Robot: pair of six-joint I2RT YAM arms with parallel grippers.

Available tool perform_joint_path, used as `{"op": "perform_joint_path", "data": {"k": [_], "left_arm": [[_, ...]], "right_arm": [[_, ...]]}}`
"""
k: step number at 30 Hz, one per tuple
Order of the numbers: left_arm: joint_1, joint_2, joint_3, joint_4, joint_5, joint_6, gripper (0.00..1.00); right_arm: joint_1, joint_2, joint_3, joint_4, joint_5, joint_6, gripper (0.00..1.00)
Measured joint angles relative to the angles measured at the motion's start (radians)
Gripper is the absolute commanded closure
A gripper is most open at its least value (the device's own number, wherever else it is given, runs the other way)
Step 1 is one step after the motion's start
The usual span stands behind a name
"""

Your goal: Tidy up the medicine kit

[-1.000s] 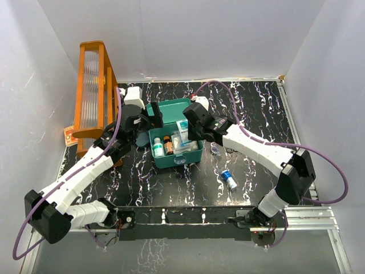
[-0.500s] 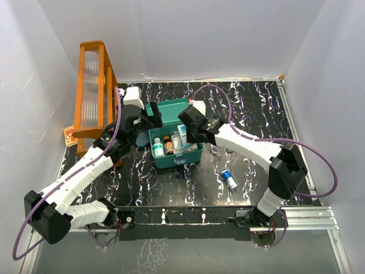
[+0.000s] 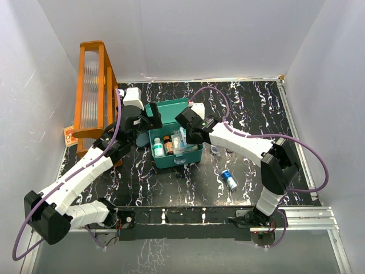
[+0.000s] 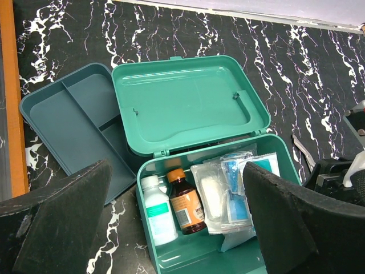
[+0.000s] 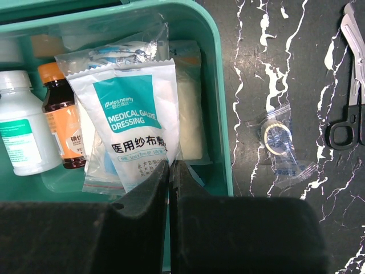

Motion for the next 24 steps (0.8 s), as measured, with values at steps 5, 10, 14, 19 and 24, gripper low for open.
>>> {"op": "perform_joint_path", "data": {"k": [5,10,14,19,24], "left_arm": [[0.0,-0.001,0.0,0.0,0.0,0.0,0.01],[0.0,-0.001,0.0,0.0,0.0,0.0,0.01],[0.0,-0.001,0.0,-0.001,-0.001,0.0,0.01],[0.0,-0.001,0.0,-0.003,-0.005,0.0,0.01],[0.0,-0.002,0.0,-0.022,-0.011,-0.004,0.01]], "right_arm": [[0.0,0.001,0.021,-0.008,0.005,0.006,0.82],[0.0,0.005,0.044,-0.015,0.015,0.007,0.73],[0.0,0.005,0.068,-0.017,0.032,0.007,0.68],[0.0,0.005,0.098,-0.012,0.039,-0.01,0.66],[0.0,0.041,0.122,0.026,-0.028,-0.054,0.65]]}}
